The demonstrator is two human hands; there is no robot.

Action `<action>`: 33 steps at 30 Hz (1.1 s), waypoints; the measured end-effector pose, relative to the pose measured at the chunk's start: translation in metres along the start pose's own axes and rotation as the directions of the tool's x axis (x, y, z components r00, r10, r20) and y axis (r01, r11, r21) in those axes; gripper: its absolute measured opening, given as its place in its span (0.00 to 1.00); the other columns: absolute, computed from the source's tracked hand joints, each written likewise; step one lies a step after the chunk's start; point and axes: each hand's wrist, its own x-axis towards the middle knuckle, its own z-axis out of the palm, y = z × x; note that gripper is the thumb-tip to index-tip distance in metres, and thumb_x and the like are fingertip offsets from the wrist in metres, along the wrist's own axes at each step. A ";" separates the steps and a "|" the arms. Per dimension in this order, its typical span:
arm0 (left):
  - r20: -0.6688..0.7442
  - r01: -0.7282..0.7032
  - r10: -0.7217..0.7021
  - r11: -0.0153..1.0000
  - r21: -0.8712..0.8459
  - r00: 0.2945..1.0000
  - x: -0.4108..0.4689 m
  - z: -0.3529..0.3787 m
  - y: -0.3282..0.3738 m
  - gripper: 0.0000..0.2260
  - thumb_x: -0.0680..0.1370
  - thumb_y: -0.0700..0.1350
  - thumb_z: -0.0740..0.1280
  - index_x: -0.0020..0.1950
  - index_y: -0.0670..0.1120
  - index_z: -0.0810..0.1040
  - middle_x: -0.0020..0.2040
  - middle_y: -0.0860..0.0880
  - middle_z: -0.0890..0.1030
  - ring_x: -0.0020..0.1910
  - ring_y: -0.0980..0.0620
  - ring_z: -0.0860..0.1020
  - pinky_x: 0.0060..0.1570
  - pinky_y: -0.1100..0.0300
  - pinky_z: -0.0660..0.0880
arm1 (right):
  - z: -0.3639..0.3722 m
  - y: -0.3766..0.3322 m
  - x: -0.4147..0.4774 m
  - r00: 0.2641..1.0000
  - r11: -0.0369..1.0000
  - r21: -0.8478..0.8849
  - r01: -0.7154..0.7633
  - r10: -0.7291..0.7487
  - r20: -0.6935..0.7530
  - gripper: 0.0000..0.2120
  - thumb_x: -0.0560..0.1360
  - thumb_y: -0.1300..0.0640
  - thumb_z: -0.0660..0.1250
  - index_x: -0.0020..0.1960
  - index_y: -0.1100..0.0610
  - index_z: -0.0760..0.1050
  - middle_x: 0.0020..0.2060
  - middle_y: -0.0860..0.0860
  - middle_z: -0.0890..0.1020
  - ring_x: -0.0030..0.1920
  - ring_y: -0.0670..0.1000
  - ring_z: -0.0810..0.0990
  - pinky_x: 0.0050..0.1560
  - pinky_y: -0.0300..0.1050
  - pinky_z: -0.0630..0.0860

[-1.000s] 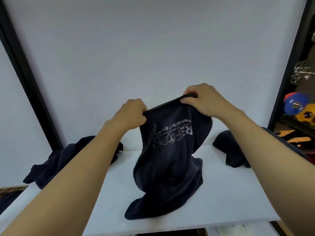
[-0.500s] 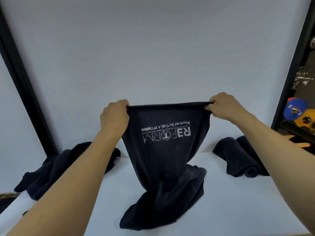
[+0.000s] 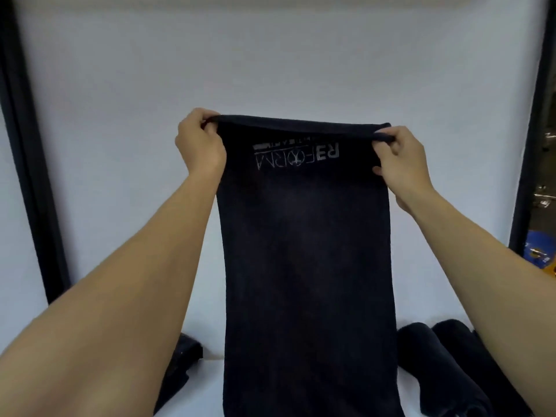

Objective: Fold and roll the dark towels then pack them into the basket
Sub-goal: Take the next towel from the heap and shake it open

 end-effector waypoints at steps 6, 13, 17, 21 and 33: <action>-0.085 -0.218 0.209 0.969 -0.113 0.974 0.029 -0.004 0.062 0.14 0.77 0.35 0.58 0.47 0.50 0.80 0.42 0.57 0.81 0.45 0.57 0.80 0.48 0.65 0.77 | -0.010 -0.063 0.036 0.987 0.983 0.105 0.153 -0.148 -0.054 0.05 0.79 0.55 0.62 0.50 0.45 0.74 0.48 0.44 0.83 0.49 0.43 0.82 0.55 0.53 0.80; -0.152 -0.357 0.341 0.929 -0.100 0.928 0.021 -0.033 0.098 0.13 0.77 0.37 0.59 0.51 0.47 0.82 0.42 0.60 0.79 0.42 0.64 0.77 0.47 0.70 0.75 | -0.032 -0.107 0.010 0.954 0.956 0.080 0.281 -0.269 -0.130 0.05 0.78 0.56 0.62 0.45 0.48 0.75 0.38 0.45 0.79 0.40 0.44 0.78 0.48 0.59 0.80; -0.133 -0.354 0.340 0.930 -0.103 0.931 -0.016 -0.056 0.087 0.12 0.76 0.39 0.61 0.50 0.48 0.83 0.43 0.60 0.81 0.43 0.67 0.79 0.49 0.70 0.75 | -0.038 -0.096 -0.035 0.940 0.962 -0.002 0.272 -0.267 -0.212 0.03 0.75 0.54 0.62 0.43 0.49 0.73 0.39 0.53 0.81 0.43 0.55 0.82 0.44 0.60 0.81; 0.038 -0.206 0.212 0.970 -0.127 0.976 -0.068 -0.081 0.055 0.06 0.75 0.44 0.66 0.45 0.51 0.83 0.39 0.61 0.82 0.41 0.64 0.80 0.48 0.65 0.78 | -0.043 -0.071 -0.092 0.948 0.977 0.028 0.213 -0.199 -0.249 0.03 0.77 0.57 0.60 0.46 0.54 0.73 0.39 0.58 0.81 0.34 0.52 0.83 0.35 0.49 0.81; 0.859 0.441 -0.418 0.857 0.265 0.296 -0.174 -0.174 -0.077 0.22 0.61 0.55 0.80 0.47 0.42 0.85 0.46 0.41 0.85 0.43 0.48 0.83 0.44 0.59 0.80 | -0.098 0.010 -0.200 0.661 0.876 -0.114 -0.469 0.433 0.613 0.05 0.71 0.54 0.70 0.44 0.56 0.81 0.39 0.52 0.82 0.39 0.49 0.80 0.39 0.40 0.77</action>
